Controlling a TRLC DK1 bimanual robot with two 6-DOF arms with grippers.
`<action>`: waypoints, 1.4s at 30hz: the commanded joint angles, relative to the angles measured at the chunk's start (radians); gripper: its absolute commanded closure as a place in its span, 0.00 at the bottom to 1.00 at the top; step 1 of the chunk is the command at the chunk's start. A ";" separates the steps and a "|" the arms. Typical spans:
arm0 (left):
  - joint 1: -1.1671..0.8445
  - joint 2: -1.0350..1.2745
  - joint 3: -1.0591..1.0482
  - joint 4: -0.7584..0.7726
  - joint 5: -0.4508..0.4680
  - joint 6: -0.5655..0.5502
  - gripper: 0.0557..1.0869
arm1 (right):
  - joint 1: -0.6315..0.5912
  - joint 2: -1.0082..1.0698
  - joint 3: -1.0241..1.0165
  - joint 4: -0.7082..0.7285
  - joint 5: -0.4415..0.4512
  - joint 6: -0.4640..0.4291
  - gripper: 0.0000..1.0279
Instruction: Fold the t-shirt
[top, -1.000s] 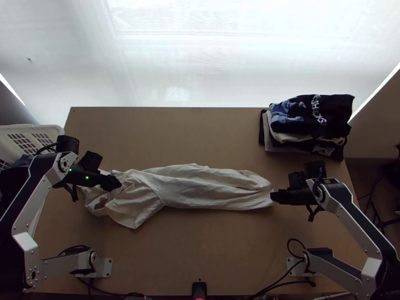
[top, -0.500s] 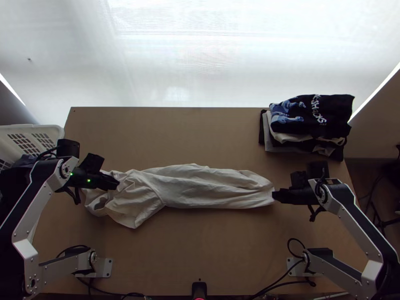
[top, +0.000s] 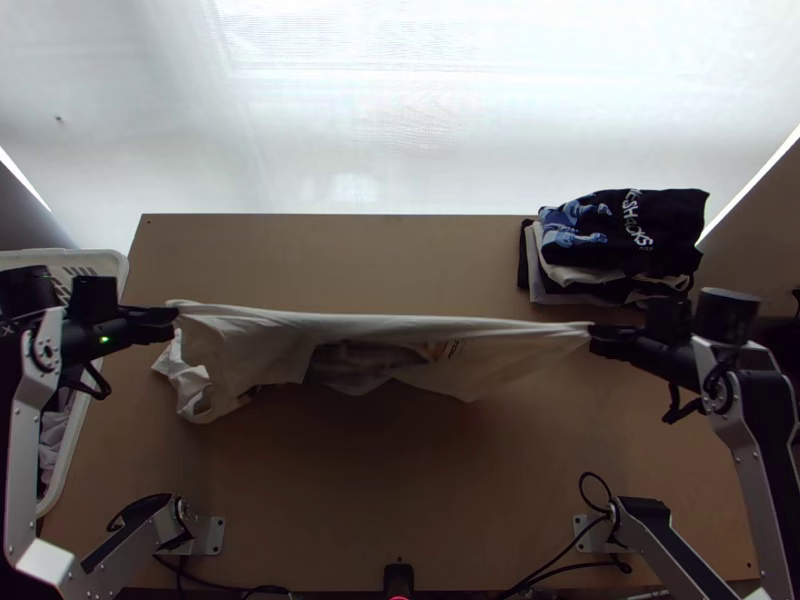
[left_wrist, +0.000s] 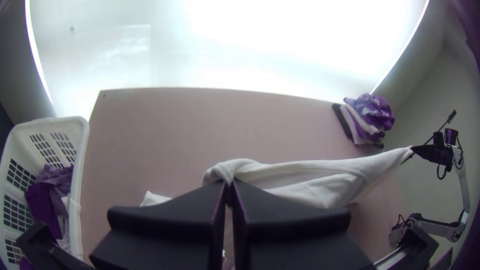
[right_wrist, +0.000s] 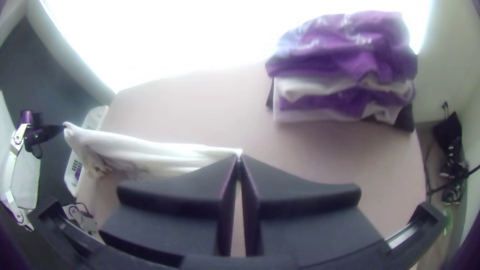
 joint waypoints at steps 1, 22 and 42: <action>0.039 -0.138 0.133 -0.018 0.023 -0.079 0.97 | -0.015 -0.085 0.199 0.010 0.044 0.039 0.97; 0.089 -0.244 0.449 0.153 0.023 -0.342 0.97 | -0.019 -0.117 0.727 0.196 0.187 0.072 0.97; -0.152 -0.038 1.032 -0.090 0.081 -0.367 0.97 | -0.095 0.102 1.313 0.035 0.190 0.107 0.97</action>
